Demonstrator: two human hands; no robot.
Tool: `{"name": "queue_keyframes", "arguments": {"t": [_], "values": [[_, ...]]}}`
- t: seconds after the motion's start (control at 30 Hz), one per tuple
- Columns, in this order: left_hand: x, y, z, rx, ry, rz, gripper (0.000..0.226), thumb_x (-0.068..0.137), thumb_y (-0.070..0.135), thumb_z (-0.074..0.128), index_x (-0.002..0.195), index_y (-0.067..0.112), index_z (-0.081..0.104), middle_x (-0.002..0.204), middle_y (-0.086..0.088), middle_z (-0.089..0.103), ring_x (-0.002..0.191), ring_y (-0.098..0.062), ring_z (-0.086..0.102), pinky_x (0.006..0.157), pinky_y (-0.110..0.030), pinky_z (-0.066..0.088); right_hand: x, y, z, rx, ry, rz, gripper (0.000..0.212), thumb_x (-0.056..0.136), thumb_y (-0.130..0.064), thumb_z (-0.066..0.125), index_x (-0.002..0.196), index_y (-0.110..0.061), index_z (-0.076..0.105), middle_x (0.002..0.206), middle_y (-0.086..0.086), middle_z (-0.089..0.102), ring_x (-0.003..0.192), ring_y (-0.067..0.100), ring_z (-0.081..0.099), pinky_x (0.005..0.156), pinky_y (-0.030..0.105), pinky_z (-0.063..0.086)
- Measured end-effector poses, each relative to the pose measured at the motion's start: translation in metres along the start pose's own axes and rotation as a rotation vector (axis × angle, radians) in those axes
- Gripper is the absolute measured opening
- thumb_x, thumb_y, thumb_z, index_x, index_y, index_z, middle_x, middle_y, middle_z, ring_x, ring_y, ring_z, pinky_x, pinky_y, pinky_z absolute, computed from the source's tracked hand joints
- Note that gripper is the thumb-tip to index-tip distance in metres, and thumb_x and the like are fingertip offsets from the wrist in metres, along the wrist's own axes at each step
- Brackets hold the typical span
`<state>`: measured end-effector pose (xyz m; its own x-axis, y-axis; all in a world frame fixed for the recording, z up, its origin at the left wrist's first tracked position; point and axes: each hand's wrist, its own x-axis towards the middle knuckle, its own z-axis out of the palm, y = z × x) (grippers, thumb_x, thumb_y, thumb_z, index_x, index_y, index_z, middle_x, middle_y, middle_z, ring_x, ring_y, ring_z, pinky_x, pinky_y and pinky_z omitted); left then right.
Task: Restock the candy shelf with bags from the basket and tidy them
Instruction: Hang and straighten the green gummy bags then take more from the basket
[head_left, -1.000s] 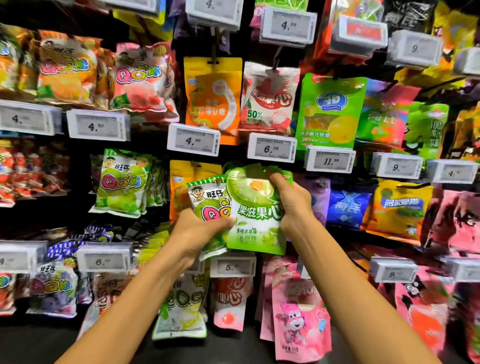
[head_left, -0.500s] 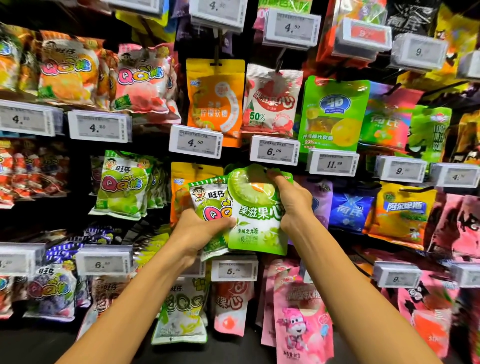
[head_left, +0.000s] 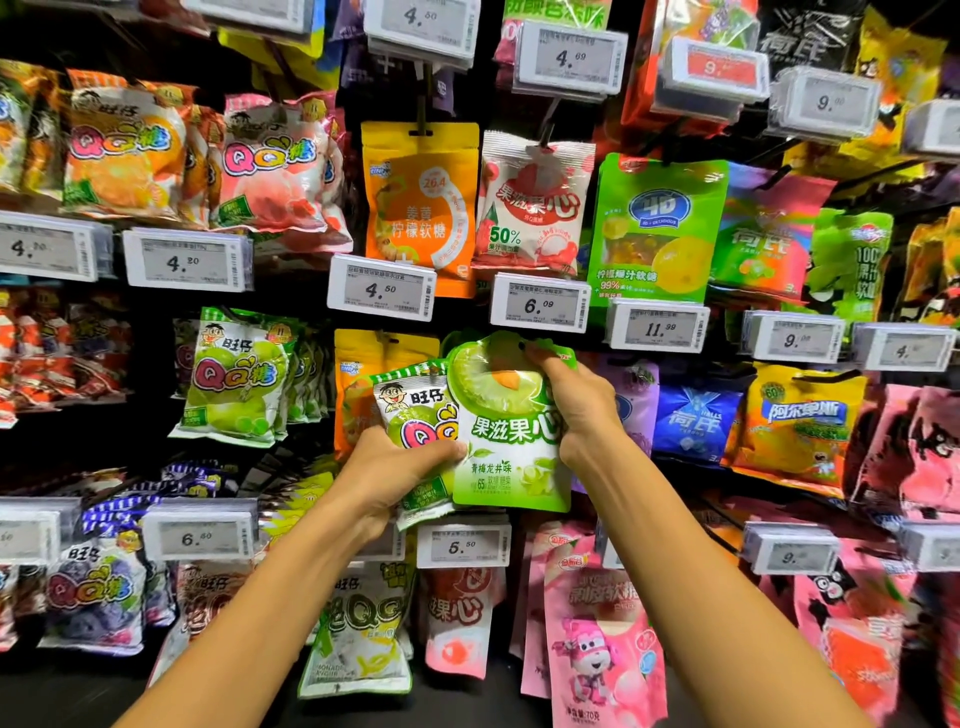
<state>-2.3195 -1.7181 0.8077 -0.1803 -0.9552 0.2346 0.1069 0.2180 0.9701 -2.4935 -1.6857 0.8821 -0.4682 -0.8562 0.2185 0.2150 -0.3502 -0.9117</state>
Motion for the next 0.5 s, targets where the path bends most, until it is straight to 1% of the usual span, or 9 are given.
{"name": "queue_keyframes", "arguments": {"t": [0.1,0.2,0.3,0.4,0.47,0.5], "values": [[-0.001,-0.001,0.002,0.011,-0.01,-0.013,0.103,0.033,0.044,0.09,0.122,0.004,0.057,0.112,-0.012,0.07,0.104,-0.027,0.067,0.099,-0.051,0.05,0.0,-0.003,-0.001,-0.043,0.013,0.0,0.011,0.077,-0.017,0.08,0.071,-0.014,0.071,0.058,0.004,0.069,0.043,0.015,0.061,0.044,0.024,0.053],[-0.001,0.001,0.004,0.007,-0.015,-0.004,0.102,0.033,0.043,0.09,0.121,0.002,0.058,0.111,-0.012,0.071,0.103,-0.027,0.068,0.098,-0.046,0.052,0.004,-0.007,-0.002,-0.071,0.02,-0.011,0.013,0.075,-0.015,0.081,0.069,-0.013,0.069,0.055,0.004,0.067,0.041,0.014,0.06,0.041,0.021,0.051],[0.0,0.001,0.006,0.005,-0.009,-0.014,0.113,0.032,0.044,0.091,0.129,0.001,0.051,0.12,-0.015,0.065,0.109,-0.03,0.064,0.099,-0.044,0.051,0.006,-0.009,-0.001,-0.058,0.025,-0.023,0.013,0.072,-0.012,0.083,0.071,-0.011,0.07,0.051,0.003,0.067,0.037,0.013,0.059,0.038,0.019,0.047],[0.0,-0.001,0.007,0.008,-0.016,-0.029,0.114,0.031,0.045,0.091,0.129,0.001,0.051,0.12,-0.016,0.065,0.11,-0.031,0.063,0.101,-0.045,0.049,0.006,-0.01,-0.003,-0.063,-0.008,0.021,0.019,0.07,-0.015,0.085,0.082,-0.008,0.073,0.063,0.008,0.071,0.043,0.016,0.064,0.042,0.021,0.049],[-0.001,-0.001,0.007,0.002,-0.018,-0.029,0.109,0.032,0.045,0.091,0.125,0.001,0.055,0.116,-0.015,0.067,0.108,-0.03,0.065,0.1,-0.046,0.049,0.006,-0.012,-0.003,-0.058,-0.026,0.051,0.027,0.069,-0.016,0.086,0.09,-0.006,0.073,0.075,0.013,0.073,0.052,0.019,0.066,0.048,0.024,0.052],[-0.002,-0.001,0.007,0.004,-0.02,-0.029,0.103,0.035,0.043,0.091,0.122,0.001,0.056,0.113,-0.016,0.068,0.106,-0.03,0.066,0.1,-0.045,0.05,0.007,-0.013,-0.002,-0.058,-0.017,0.048,0.029,0.068,-0.015,0.087,0.091,-0.005,0.073,0.078,0.014,0.073,0.054,0.02,0.066,0.05,0.024,0.053]]}}
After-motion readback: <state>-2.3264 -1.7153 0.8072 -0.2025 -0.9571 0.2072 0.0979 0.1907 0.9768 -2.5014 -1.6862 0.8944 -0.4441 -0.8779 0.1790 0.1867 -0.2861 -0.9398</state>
